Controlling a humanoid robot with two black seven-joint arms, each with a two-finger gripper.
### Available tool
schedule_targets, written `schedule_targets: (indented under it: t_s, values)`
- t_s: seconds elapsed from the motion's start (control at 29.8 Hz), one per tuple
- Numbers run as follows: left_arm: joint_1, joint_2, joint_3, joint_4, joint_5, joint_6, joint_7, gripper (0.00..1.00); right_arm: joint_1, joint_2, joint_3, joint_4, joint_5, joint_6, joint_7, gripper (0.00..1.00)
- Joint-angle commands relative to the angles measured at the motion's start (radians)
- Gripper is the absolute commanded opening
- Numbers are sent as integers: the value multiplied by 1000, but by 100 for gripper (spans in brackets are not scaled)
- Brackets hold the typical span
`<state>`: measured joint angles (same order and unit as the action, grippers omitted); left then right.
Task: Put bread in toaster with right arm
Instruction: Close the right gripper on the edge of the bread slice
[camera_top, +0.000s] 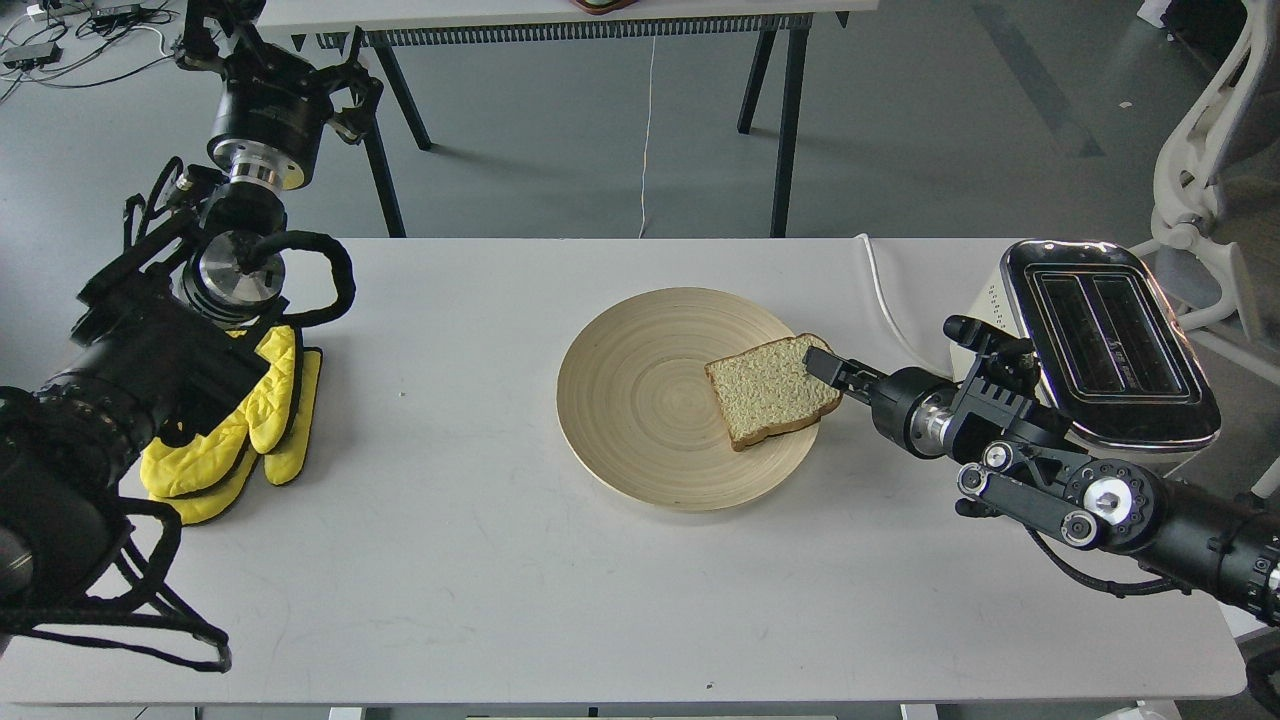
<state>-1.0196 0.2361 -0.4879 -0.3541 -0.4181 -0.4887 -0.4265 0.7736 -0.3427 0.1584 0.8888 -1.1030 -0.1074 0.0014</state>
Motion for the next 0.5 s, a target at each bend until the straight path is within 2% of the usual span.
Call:
schedule_targets:
  t_s: [0.0,0.13,0.47]
  values:
    - [0,0,0,0,-1,0,0,100,-8,16,10,-1,6,-2,3,70]
    - [0,0,0,0,-1,0,0,100,-8,19,4,-1,5,0,3,62]
    - [0,0,-3,1,-1,0,0,100,-8,18,0,-1,5,6,-3,21]
